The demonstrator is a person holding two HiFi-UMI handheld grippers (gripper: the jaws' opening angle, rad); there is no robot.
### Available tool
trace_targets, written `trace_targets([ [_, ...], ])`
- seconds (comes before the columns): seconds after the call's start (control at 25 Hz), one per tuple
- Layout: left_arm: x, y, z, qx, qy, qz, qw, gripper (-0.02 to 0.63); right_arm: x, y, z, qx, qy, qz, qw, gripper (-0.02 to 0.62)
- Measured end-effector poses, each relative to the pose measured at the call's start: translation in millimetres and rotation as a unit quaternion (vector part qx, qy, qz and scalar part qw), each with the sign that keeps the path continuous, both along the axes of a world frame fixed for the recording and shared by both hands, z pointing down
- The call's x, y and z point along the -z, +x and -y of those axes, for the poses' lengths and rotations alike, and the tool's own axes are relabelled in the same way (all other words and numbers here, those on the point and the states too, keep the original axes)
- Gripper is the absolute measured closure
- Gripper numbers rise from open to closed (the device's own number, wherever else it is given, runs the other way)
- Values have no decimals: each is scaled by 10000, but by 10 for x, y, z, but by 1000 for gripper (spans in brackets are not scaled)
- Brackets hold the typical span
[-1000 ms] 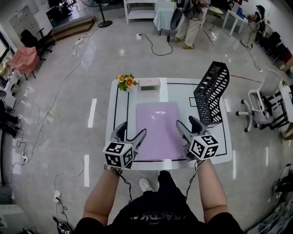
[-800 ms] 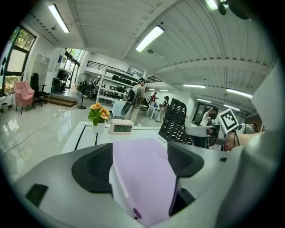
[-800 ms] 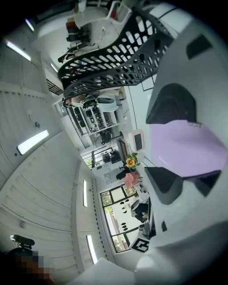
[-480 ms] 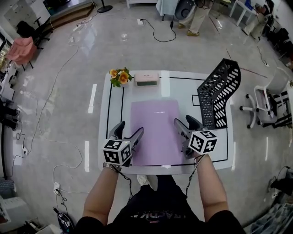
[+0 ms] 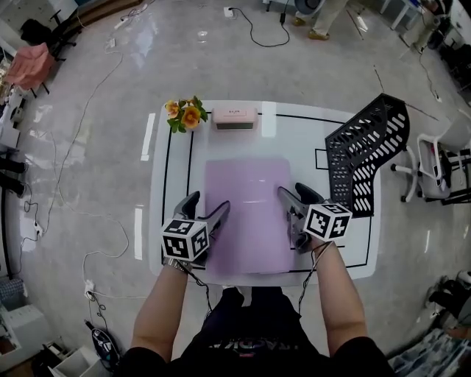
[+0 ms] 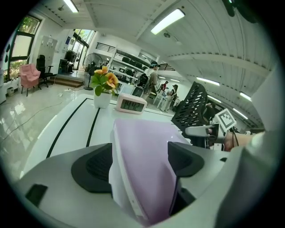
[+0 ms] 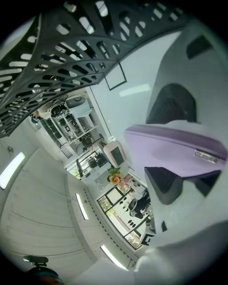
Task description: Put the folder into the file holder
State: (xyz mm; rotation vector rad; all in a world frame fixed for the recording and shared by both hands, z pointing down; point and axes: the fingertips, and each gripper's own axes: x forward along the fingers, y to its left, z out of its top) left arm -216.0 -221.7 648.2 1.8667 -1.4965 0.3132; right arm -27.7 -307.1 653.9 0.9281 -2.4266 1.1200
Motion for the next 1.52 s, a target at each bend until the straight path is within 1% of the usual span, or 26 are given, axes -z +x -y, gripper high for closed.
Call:
trace_targets([
  [0.24, -150, 26, 59, -31, -227, -108, 9997, 230, -162, -84, 6, 171, -274, -6, 9995, 310],
  [0.4, -234, 65, 71, -103, -343, -163, 9992, 230, -195, -113, -8, 279, -346, -49, 9990, 310],
  [0.56, -289, 79, 82, -107, -420, -290, 9986, 230, -235, -153, -33, 451, -346, -228, 9981, 310],
  [0.72, -318, 92, 88, -92, -491, -448, 9977, 233, -269, -168, -36, 467, -378, -322, 9977, 311],
  [0.88, -292, 98, 95, -68, -532, -437, 9976, 233, -233, -162, -29, 378, -385, -230, 9983, 320],
  [1.0, -210, 75, 114, -60, -436, -355, 9984, 235, -133, -190, -18, 370, -203, -243, 9988, 324],
  [1.12, -32, 40, 143, -60, -218, -237, 9995, 235, 65, -226, -2, 397, 102, -225, 9989, 324],
  [1.32, 382, -30, 207, -58, 305, 45, 9995, 235, 509, -292, 32, 412, 770, -147, 9961, 324],
  [1.52, 840, -91, 216, -84, 847, 364, 9957, 235, 973, -336, -24, 388, 1405, -86, 9893, 325],
])
